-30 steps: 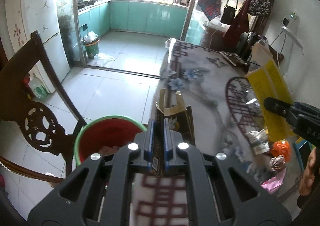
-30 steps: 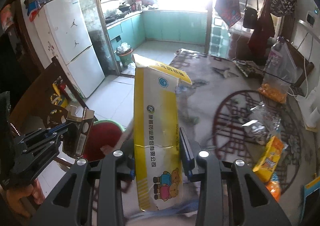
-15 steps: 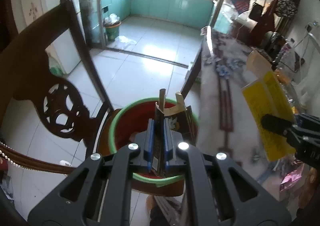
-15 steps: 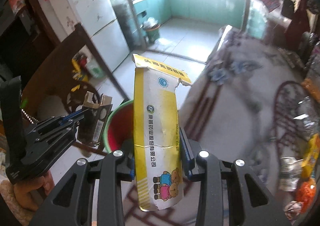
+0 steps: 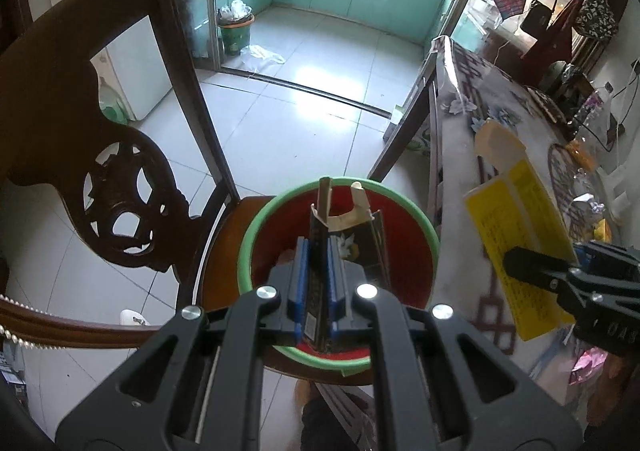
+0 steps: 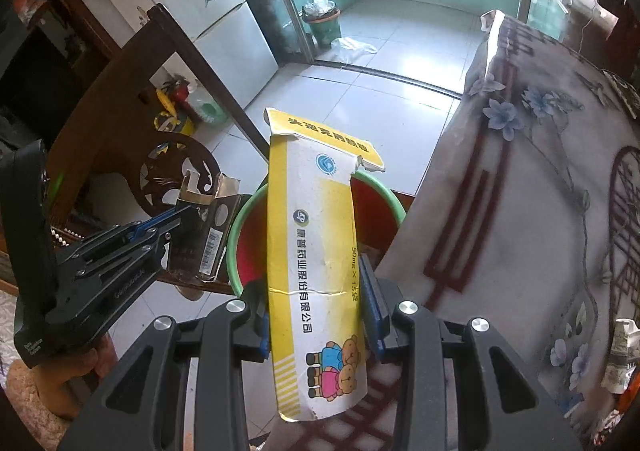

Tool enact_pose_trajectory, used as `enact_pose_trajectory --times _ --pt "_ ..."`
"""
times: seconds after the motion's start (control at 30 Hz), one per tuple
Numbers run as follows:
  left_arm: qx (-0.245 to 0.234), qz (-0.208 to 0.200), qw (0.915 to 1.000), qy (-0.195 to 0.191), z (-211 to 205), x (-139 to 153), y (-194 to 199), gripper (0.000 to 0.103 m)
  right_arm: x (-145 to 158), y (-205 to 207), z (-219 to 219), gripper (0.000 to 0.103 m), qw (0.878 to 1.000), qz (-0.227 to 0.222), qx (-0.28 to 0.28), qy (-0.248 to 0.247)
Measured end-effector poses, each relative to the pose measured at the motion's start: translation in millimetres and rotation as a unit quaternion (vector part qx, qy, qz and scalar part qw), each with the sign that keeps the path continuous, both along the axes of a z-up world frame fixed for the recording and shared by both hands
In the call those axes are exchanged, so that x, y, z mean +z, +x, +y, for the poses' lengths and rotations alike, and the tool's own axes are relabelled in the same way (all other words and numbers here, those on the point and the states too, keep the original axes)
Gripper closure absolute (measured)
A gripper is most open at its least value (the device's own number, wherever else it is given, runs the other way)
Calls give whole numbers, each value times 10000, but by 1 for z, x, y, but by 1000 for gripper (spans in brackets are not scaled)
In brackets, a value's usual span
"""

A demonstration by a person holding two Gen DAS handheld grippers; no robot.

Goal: Collect trash
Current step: 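Carry the brown box and yellow box over the red bucket, then open the left tool to drop the brown box while the right tool drops the yellow box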

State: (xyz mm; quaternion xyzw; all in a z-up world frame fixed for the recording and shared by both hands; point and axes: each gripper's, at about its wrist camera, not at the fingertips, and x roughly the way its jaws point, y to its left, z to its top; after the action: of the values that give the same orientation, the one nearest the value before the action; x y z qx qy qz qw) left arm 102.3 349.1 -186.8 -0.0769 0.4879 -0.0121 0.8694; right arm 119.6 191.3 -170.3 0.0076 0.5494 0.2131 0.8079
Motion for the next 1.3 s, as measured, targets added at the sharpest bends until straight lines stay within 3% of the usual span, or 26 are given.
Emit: enact_pose_trajectory --times 0.77,0.87,0.9,0.93,1.3 --pt "-66 125 9999 3 0 -12 27 94 4 14 9 66 10000 -47 51 9" --pt "-31 127 9999 -25 1 -11 27 71 5 14 8 61 9999 -27 31 109" --pt "-11 103 9999 -8 1 -11 26 56 6 14 9 57 9999 -53 28 100" --pt "2 74 10000 -17 1 -10 25 51 7 14 9 53 9999 -84 28 84" --pt "87 -56 9999 -79 6 3 16 51 30 -1 2 52 9989 -474 5 -33"
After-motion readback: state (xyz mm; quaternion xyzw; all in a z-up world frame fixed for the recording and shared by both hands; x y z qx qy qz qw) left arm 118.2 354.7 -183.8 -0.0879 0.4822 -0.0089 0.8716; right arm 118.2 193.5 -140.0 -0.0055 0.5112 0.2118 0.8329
